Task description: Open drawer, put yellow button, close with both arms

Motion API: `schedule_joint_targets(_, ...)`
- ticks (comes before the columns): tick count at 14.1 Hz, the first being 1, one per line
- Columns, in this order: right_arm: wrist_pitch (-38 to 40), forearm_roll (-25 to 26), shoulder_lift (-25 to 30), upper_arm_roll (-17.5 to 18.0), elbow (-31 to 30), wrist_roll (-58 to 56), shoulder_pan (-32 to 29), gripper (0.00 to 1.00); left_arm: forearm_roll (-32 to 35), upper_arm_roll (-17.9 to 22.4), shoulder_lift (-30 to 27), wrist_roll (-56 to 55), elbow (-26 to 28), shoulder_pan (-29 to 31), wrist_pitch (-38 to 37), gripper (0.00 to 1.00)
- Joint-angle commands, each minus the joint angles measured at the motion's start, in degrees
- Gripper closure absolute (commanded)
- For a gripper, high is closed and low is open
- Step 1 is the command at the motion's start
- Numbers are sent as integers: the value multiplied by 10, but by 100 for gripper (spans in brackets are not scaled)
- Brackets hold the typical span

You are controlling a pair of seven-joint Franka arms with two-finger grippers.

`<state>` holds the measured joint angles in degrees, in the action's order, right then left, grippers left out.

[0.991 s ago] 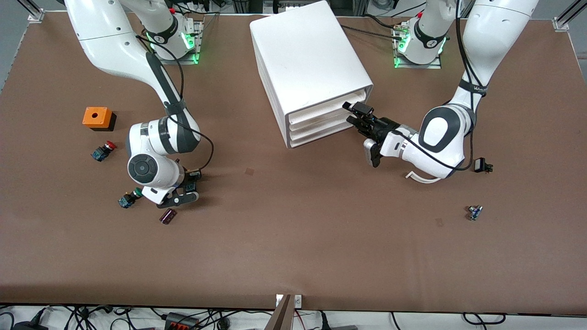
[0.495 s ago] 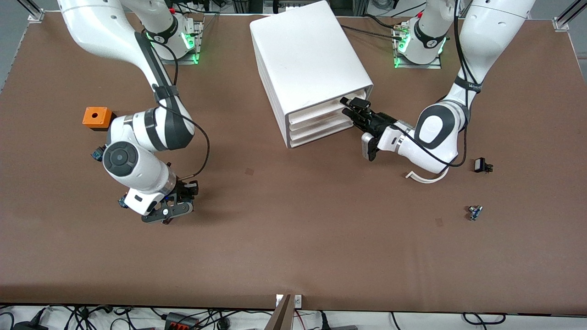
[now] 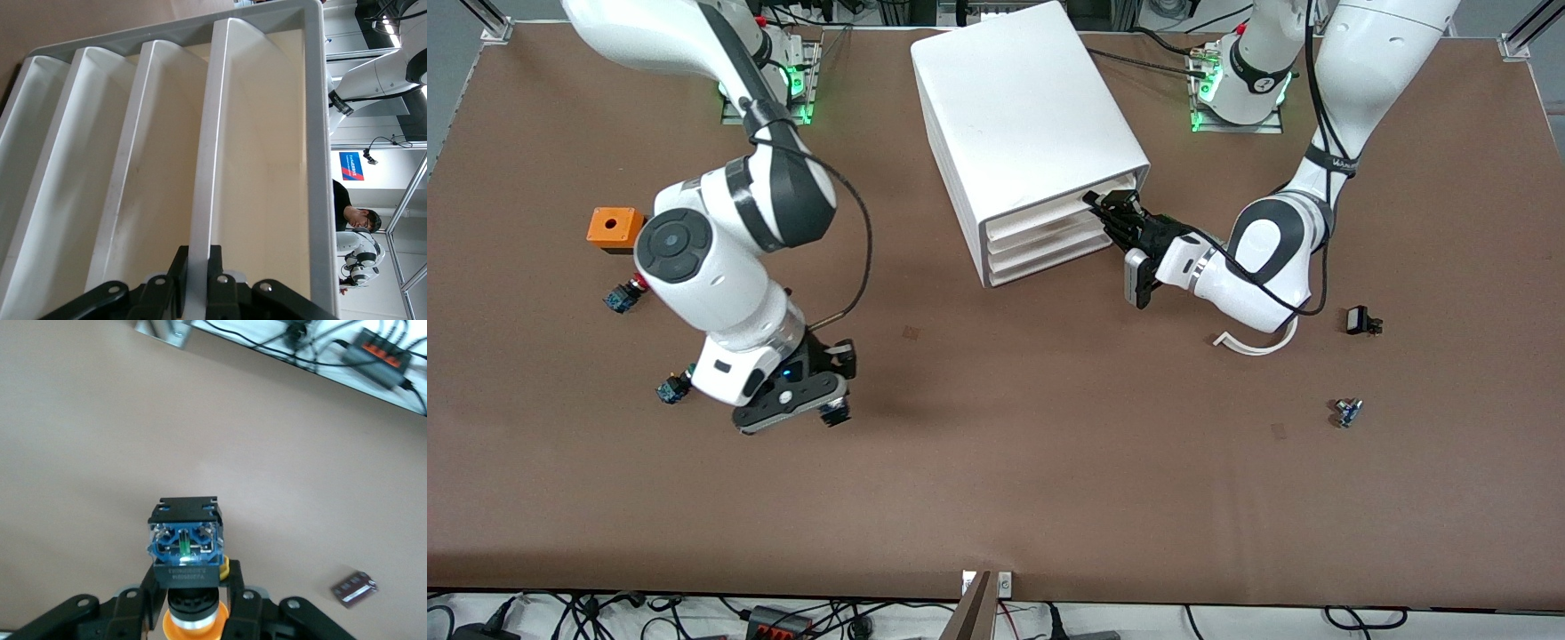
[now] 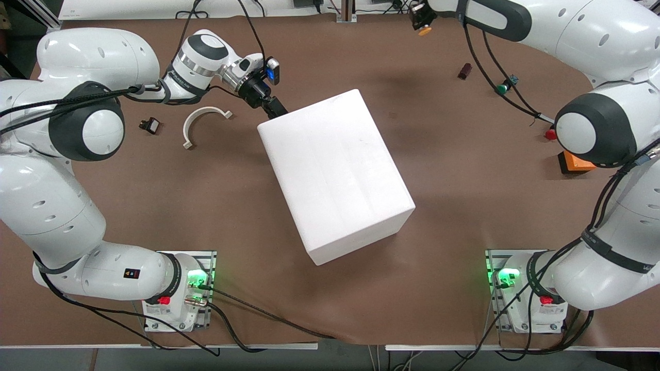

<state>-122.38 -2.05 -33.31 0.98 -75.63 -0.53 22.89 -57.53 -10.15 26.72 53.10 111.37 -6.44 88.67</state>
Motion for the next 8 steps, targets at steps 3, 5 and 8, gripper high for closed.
schedule_joint_targets(3,44,-5,-2,3,43,19,44,94,28,7,13,-45,-58,-1,25,91)
schedule_joint_targets(5,57,-3,-2,5,60,62,62,95,78,12,41,-50,-106,12,25,90)
schedule_joint_targets(8,61,-2,-6,4,78,108,86,95,110,14,67,-52,-149,22,26,90)
